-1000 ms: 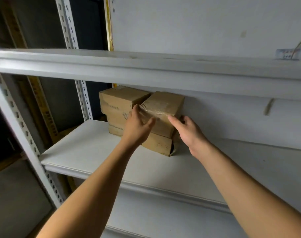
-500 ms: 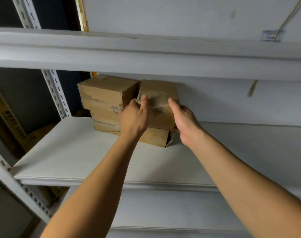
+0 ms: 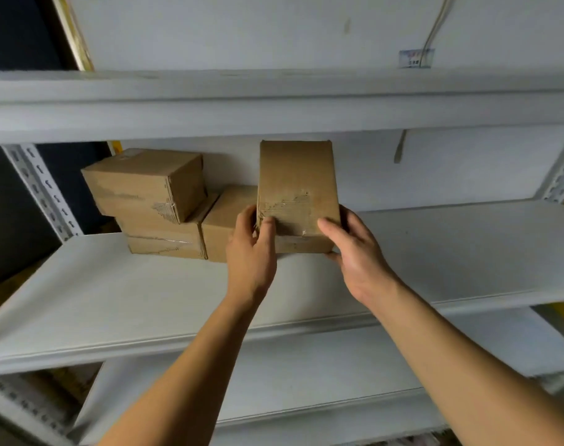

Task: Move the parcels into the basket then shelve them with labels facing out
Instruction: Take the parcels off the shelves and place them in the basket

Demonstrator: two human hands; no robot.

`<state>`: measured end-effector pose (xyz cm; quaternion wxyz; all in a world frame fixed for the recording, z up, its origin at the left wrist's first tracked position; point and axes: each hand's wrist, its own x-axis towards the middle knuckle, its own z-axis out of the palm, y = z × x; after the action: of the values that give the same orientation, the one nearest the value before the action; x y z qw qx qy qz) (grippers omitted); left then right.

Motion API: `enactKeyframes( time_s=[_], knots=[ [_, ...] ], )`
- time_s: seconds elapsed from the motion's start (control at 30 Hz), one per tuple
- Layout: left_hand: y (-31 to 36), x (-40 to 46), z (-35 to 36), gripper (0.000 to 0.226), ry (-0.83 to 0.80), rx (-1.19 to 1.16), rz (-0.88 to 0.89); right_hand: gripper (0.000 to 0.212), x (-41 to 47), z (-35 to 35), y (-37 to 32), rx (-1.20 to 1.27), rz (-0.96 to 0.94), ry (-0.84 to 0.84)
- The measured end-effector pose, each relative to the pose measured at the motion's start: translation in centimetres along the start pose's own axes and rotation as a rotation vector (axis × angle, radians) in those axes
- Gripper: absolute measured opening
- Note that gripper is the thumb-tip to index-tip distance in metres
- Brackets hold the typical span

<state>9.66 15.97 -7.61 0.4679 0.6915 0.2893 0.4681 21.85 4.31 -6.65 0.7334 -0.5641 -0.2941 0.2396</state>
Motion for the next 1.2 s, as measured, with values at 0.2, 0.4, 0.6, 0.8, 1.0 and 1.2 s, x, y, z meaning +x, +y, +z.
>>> enactKeyframes(
  time_s=[0.2,0.4,0.6,0.8,1.0,1.2],
  knots=[
    [2.4,-7.7,7.6,0.035,-0.155,-0.078,-0.016,0.04,-6.2,-10.1,-0.6,-0.102,-0.023,0.129],
    [5.2,-15.5,15.4,0.026,-0.303,-0.161,-0.005,0.042,-13.5,-20.6,-2.7,-0.159,-0.015,0.241],
    [7.6,-22.6,22.1,0.036,-0.484,-0.252,-0.032,0.048,-20.6,-29.0,-4.2,-0.133,-0.002,0.419],
    [10.3,-28.7,27.8,0.039,-0.707,-0.27,-0.055,0.048,-27.1,-35.7,-4.6,-0.115,-0.004,0.64],
    [10.0,-33.6,34.7,0.046,-0.945,-0.253,-0.049,0.048,-33.2,-41.2,-3.5,-0.107,-0.017,0.869],
    [8.1,-39.3,40.7,0.046,-1.232,-0.203,0.017,0.052,-38.9,-45.4,-0.2,-0.059,0.088,1.068]
  ],
)
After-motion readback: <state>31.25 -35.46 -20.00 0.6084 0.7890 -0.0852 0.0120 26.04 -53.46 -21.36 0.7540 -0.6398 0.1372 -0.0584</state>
